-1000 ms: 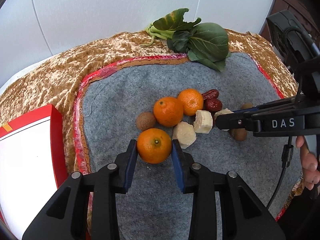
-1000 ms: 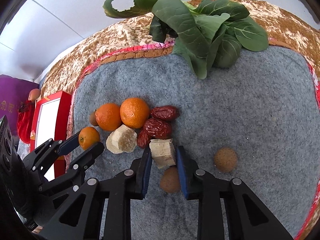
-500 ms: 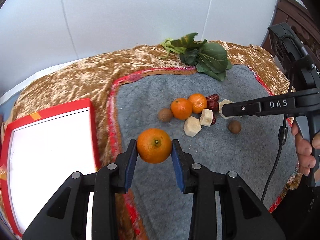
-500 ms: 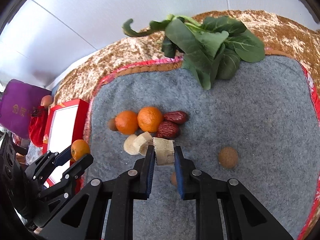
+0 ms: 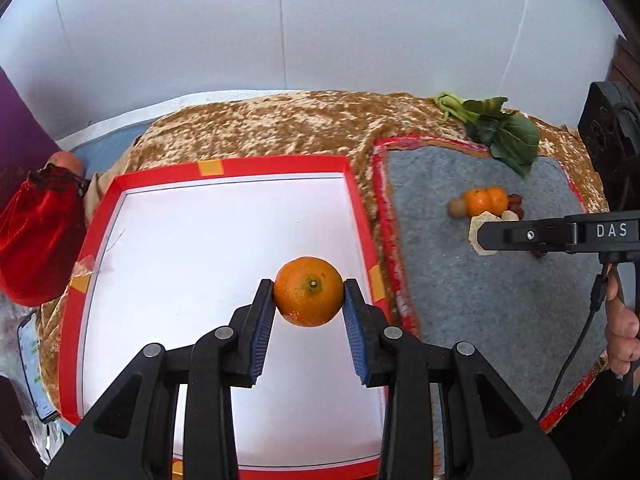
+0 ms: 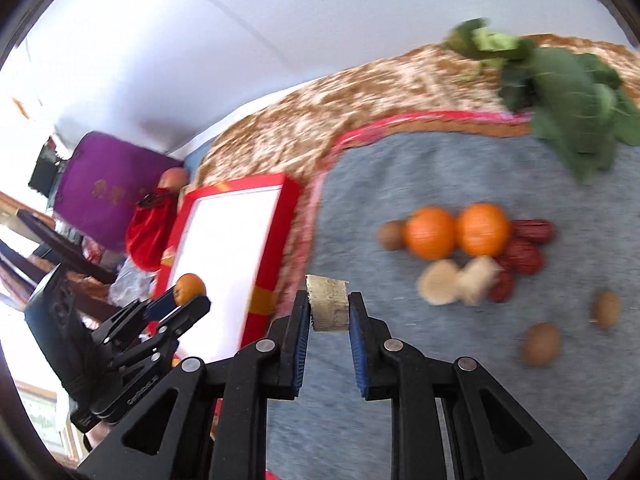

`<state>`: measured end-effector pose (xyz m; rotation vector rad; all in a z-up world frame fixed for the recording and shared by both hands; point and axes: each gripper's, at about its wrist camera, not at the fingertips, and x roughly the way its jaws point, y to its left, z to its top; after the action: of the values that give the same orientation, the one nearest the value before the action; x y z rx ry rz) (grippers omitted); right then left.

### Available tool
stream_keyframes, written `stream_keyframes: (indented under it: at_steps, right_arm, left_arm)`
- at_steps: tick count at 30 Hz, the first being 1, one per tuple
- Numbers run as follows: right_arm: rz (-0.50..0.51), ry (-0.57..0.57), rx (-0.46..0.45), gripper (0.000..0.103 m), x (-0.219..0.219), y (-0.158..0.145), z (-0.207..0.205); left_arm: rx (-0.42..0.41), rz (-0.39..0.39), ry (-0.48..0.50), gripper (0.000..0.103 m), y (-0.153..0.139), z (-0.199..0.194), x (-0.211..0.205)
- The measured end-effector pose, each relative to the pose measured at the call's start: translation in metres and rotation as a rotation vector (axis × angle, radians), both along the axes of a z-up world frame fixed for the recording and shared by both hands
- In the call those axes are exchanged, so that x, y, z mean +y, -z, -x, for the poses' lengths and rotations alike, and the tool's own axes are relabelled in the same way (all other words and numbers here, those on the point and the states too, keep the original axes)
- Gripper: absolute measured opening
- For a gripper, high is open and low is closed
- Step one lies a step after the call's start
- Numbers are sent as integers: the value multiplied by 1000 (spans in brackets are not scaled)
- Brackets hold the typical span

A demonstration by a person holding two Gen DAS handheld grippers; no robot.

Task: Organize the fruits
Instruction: 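Carry mandarin and cube to the white tray and open both tools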

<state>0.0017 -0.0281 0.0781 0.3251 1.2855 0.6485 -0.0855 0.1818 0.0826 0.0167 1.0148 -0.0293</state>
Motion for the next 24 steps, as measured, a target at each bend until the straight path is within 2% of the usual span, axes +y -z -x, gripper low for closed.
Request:
stream_keyframes:
  at_steps: [6,10,18,24]
  right_arm:
    - [-38,-102,0,19,55,6,12]
    - [-42,-171,-6,19,83,11,23]
    - [7,-238,-25,19,109,25,39]
    - [6,-220,-44,23,106,18,39]
  left_arm:
    - [75,-26,-12,32,22,5,17]
    - [95,-45,-19,32,25,7,21]
    - [127,-125,-64,32,34,11,27]
    - [83,-221,-103,33,22,9,29]
